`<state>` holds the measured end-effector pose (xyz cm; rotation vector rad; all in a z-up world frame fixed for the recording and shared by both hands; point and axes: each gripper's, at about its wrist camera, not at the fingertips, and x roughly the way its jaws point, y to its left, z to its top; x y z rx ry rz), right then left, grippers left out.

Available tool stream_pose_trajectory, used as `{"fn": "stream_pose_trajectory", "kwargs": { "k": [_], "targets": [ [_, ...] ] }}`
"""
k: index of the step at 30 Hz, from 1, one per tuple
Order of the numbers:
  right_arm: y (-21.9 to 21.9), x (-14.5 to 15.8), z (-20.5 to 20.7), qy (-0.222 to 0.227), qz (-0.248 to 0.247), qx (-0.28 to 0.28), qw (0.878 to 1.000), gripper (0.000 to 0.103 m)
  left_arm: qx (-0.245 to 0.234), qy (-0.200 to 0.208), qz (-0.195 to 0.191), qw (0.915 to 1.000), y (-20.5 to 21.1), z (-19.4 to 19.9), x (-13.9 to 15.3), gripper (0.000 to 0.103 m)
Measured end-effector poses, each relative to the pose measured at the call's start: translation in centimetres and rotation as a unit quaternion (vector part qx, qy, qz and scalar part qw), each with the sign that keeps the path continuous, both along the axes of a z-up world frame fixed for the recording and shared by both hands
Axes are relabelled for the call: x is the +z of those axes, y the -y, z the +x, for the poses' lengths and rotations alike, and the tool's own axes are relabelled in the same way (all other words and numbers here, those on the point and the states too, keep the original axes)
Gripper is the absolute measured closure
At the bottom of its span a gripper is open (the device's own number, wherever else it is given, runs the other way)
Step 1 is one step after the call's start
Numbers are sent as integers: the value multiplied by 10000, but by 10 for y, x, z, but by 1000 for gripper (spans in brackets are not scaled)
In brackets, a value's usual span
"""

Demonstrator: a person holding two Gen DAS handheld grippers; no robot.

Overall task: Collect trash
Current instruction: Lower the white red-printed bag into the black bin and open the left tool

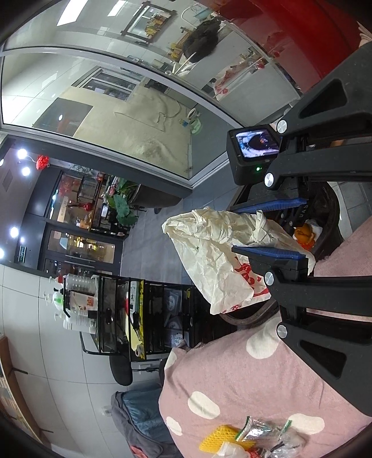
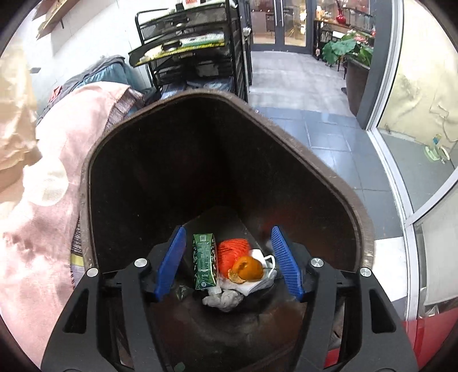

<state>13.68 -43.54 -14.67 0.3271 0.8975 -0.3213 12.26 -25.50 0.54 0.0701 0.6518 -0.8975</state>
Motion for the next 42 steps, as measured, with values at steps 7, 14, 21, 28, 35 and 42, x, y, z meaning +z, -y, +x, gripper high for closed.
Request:
{"fn": "stream_pose_trajectory", "kwargs": {
  "k": [7,14,21,28,35,42],
  "targets": [
    [-1,18,-32,326,-152,-220,9991,37,-269,-279,69,9992,28,11,-9,81],
    [11,29,-60,452,-169,-550,9973,28,-457,-410,400,9973,59,16,-30,81],
    [18,31,-73,450,-150,-628,9969,28,-493,-522,694,9950,75,22,-47,81],
    [19,30,-79,433,-147,-708,9964,28,-505,-686,932,9920,84,30,-61,81],
    [21,28,-82,411,-125,-819,9957,21,-445,-786,1097,9899,85,32,-73,45],
    [22,29,-81,359,-169,-868,9954,21,-258,-718,1076,9913,74,31,-73,22]
  ]
}}
